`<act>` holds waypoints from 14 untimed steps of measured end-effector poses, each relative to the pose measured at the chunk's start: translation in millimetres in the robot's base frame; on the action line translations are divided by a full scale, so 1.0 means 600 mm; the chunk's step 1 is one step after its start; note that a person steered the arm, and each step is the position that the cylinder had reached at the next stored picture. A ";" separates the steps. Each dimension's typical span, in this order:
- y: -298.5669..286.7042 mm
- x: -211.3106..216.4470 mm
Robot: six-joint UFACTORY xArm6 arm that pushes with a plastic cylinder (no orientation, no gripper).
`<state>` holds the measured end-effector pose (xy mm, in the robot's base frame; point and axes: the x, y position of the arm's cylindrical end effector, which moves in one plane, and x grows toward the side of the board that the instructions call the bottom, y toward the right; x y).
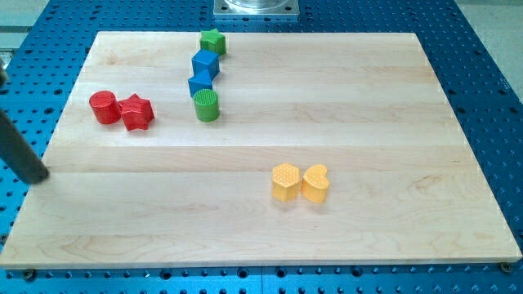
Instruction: Push the red star left beside the yellow blocks
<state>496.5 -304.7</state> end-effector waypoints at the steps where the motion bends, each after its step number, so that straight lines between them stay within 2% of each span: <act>1: 0.022 -0.112; 2: 0.067 -0.262; 3: 0.103 -0.299; 4: 0.164 -0.278; 6: 0.212 -0.164; 7: 0.257 -0.130; 8: 0.233 -0.070; 9: 0.157 -0.020; 10: 0.058 -0.047; 11: 0.092 -0.015; 13: 0.267 0.009; 14: 0.212 0.005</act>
<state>499.7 -177.7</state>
